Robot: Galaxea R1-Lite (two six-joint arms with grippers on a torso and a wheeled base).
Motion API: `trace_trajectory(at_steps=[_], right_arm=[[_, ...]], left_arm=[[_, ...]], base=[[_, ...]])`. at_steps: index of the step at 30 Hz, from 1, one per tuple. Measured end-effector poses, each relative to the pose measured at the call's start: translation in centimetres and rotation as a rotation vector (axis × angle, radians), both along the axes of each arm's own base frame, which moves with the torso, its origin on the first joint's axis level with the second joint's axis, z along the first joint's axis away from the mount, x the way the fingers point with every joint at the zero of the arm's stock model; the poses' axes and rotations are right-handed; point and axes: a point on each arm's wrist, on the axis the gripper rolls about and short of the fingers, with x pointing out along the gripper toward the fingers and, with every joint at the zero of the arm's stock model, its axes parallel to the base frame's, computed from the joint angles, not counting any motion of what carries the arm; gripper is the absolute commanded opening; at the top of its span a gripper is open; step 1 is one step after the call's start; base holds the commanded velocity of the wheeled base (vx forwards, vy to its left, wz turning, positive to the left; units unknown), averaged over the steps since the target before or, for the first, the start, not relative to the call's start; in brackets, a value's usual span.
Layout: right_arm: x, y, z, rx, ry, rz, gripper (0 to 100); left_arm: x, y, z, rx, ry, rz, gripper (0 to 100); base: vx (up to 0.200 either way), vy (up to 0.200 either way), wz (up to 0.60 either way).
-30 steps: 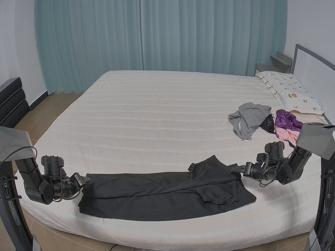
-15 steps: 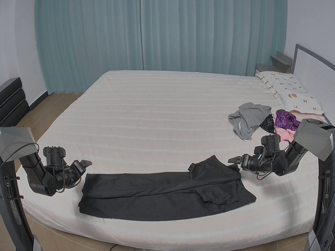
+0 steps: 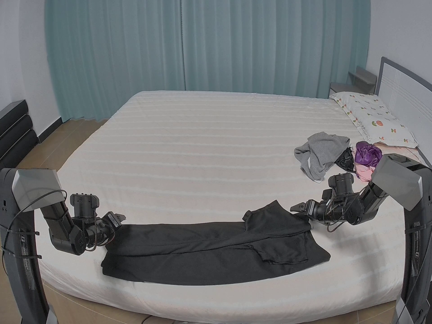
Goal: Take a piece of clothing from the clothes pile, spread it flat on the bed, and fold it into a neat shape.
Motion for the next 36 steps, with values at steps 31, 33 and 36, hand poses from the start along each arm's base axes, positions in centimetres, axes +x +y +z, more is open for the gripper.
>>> trace_trajectory(at_steps=[31,33,36], right_arm=[[1.7,-0.1,0.0,0.032,-0.055,-0.108,100],[1.6,0.0,-0.1,0.032,-0.049,-0.107,100],[1.4,0.0,0.0,0.044,-0.045,-0.11,100]], left_arm=[[1.6,0.8,0.0,-0.049,-0.043,0.131,0],[1.5,0.8,0.1,-0.052,-0.043,0.13,100],[1.5,0.8,0.1,-0.055,-0.042,0.129,100]], base=[[0.0,0.0,0.0],[0.0,0.0,0.0],[0.0,0.0,0.0]])
